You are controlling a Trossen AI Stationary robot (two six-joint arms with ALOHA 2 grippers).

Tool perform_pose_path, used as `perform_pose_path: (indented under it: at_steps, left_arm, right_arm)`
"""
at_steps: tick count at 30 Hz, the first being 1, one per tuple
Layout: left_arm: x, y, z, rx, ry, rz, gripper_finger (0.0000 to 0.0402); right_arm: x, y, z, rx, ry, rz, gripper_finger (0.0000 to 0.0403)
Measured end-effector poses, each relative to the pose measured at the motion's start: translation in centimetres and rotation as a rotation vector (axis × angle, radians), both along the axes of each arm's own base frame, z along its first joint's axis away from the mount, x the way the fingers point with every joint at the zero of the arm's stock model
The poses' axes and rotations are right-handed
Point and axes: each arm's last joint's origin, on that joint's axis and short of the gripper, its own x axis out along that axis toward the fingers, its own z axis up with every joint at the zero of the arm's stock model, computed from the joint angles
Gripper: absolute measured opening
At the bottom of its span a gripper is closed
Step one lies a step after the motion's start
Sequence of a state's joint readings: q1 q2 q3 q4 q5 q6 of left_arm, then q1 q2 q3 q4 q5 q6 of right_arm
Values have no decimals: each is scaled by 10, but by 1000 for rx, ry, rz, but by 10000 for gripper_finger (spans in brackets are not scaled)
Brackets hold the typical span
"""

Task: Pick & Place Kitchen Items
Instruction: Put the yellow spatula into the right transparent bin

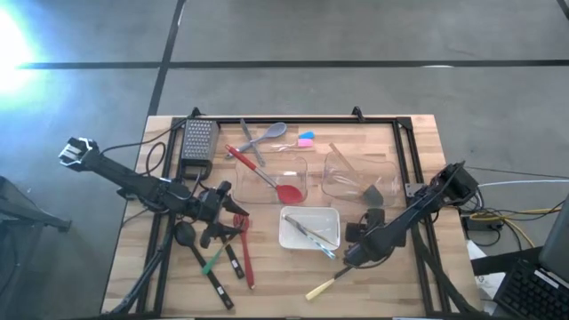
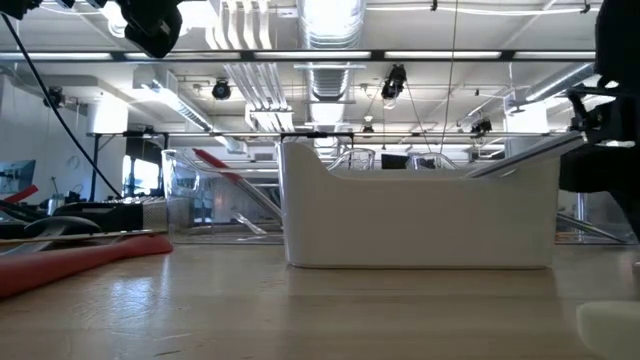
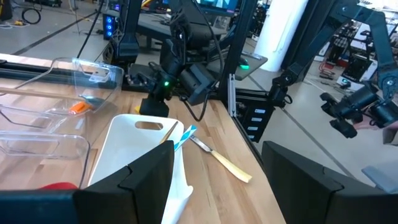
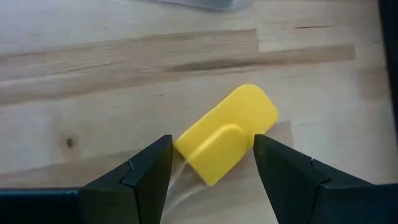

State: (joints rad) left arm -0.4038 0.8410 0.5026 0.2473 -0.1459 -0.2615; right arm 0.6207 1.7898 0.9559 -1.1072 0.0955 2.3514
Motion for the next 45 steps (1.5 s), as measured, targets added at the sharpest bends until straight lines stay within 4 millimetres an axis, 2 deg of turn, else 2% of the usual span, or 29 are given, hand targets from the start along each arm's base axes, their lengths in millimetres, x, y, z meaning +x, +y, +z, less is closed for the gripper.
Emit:
perform_pose_path:
  at_steps: [4, 9, 12, 21, 27, 30, 39, 45]
  left_arm:
    - [0, 0, 0, 1, 3, 0, 250]
    - [0, 0, 0, 0, 4, -8, 250]
    - [0, 0, 0, -3, 5, -10, 250]
    - [0, -1, 0, -10, 4, -19, 250]
    - [0, -1, 1, -11, -10, -20, 250]
    - [0, -1, 1, -11, -12, -20, 250]
    - [0, -1, 1, -11, -11, -21, 250]
    - [0, -1, 1, -8, -11, -21, 250]
  right_arm:
    - [-2, 9, -1, 12, 20, 23, 219]
    - [-3, 25, 5, 97, 29, 41, 219]
    - [-1, 29, 9, 118, 39, 42, 219]
    - [-7, 23, 19, 95, 48, 72, 219]
    - [-7, 18, 25, 116, -45, 93, 219]
    - [-3, 14, 23, 118, -87, 139, 219]
    - [-12, -3, 15, 137, -38, 175, 219]
    - [-17, -6, 2, 206, -145, 158, 219]
